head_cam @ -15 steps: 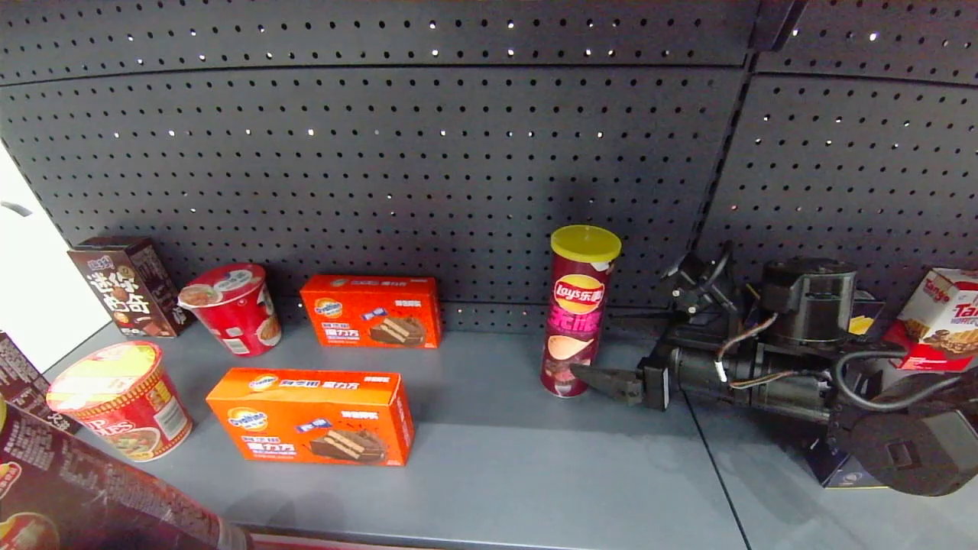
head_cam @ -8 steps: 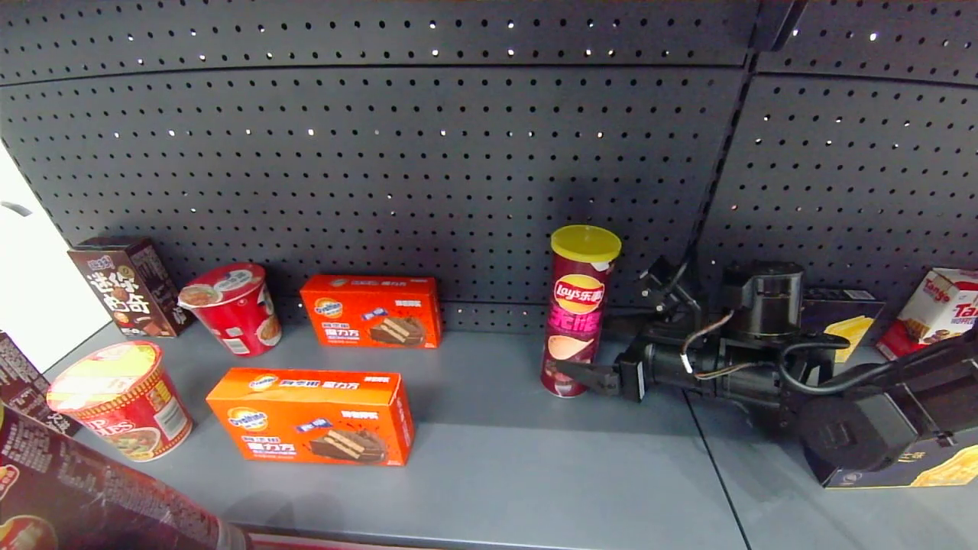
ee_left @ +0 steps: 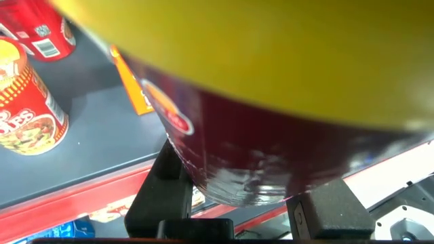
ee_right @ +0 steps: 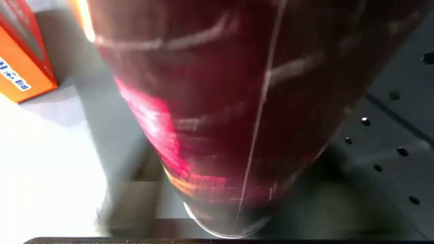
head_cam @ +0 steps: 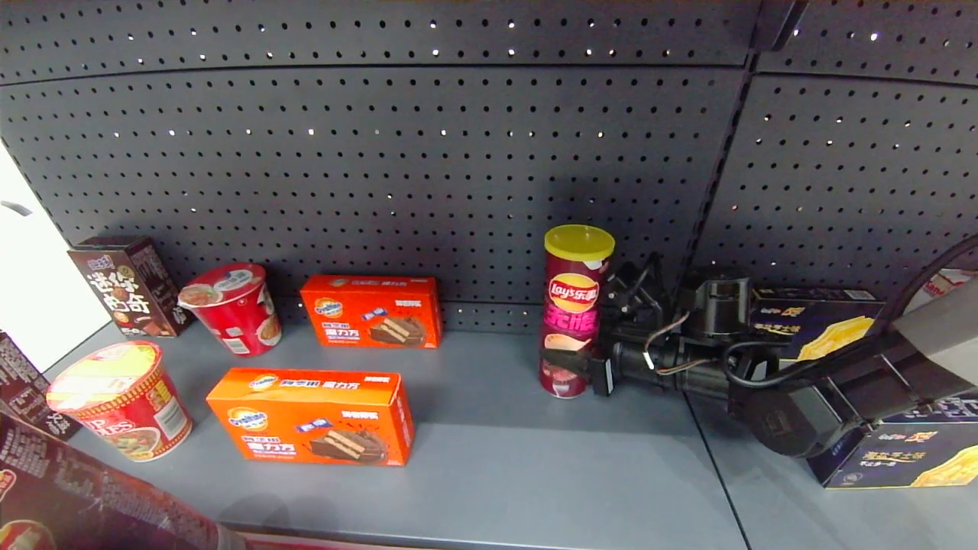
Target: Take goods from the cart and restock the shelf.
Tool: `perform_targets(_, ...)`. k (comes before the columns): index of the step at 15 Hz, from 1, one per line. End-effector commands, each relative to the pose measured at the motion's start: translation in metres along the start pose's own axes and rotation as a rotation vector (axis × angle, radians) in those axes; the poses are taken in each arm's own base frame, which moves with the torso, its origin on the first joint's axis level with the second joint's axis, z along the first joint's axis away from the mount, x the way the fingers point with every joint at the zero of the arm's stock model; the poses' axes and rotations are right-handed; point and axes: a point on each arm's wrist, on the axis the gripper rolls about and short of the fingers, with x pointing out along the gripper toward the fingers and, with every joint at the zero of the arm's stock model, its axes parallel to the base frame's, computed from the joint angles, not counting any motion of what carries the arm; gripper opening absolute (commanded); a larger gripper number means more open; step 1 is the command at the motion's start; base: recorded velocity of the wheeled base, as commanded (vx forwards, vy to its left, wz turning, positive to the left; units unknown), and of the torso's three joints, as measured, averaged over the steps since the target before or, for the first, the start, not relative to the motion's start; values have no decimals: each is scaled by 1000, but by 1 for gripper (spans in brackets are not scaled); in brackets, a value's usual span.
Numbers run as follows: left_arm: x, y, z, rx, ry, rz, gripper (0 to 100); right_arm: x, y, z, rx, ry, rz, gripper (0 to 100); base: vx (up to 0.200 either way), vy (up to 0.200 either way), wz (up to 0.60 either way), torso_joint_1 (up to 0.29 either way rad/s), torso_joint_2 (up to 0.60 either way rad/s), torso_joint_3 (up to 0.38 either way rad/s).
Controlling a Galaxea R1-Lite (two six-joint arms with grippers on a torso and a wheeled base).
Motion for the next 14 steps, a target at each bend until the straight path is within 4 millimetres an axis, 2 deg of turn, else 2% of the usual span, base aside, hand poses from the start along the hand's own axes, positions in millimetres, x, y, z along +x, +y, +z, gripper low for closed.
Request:
perform_targets(1, -2, -1, -1, 2, -9, 0, 0, -4, 2, -2, 6, 13, 3, 0, 0, 0, 0, 0, 0, 0)
perform_targets(4, -3, -1, -1, 5, -14, 0, 0, -21, 16, 5, 2, 8, 16, 0, 0, 0, 0, 0, 0, 0)
perform_targets(7, -3, -1, -1, 5, -14, 0, 0, -52, 50, 16, -10, -1, 71, 0, 0, 0, 0, 0, 0, 0)
perform_targets(10, -4, -1, -1, 5, -20, 5, 0, -81, 74, 17, -16, 3, 112, 0, 0, 0, 0, 0, 0, 0)
perform_targets(14, -8, -2, 1, 14, -47, 20, 0, -105, 86, 19, -24, -13, 121, 0, 0, 0, 0, 0, 0, 0)
